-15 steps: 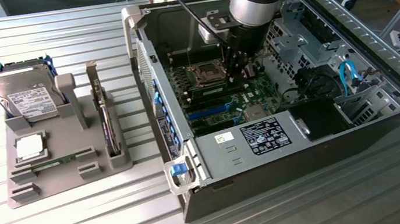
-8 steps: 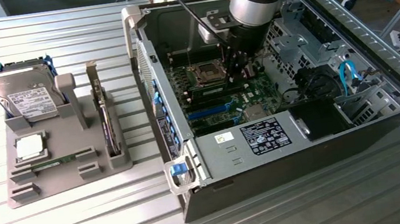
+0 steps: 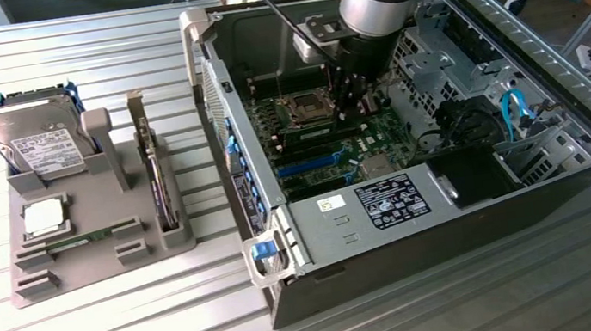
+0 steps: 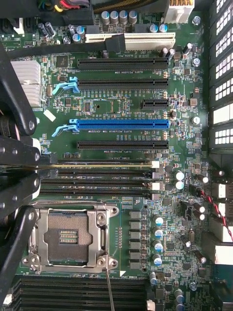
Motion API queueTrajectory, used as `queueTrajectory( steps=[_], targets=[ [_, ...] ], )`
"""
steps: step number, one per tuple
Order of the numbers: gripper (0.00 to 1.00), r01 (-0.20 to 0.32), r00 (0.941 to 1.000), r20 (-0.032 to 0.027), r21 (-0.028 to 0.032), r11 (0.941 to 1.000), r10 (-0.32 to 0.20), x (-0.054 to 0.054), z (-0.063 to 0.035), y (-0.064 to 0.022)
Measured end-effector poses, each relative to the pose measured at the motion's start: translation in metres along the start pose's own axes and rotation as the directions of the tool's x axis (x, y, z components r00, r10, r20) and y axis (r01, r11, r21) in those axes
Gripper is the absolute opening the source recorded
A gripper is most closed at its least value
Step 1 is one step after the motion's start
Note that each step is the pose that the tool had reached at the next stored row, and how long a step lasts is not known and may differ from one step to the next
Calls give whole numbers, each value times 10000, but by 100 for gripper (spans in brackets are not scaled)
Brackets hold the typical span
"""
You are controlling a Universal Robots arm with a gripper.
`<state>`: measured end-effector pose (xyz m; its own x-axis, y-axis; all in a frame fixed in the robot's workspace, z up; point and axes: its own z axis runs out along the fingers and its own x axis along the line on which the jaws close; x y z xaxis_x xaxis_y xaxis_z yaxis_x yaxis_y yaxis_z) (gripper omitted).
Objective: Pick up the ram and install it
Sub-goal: 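Insert the ram into the slot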
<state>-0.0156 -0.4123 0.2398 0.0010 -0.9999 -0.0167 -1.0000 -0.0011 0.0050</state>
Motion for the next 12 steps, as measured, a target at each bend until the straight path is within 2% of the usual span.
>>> queueTrajectory(
  steps=[12],
  targets=[
    [12, 0, 10000, -1, 0, 10000, 0, -17, 5, 0]
  ],
)
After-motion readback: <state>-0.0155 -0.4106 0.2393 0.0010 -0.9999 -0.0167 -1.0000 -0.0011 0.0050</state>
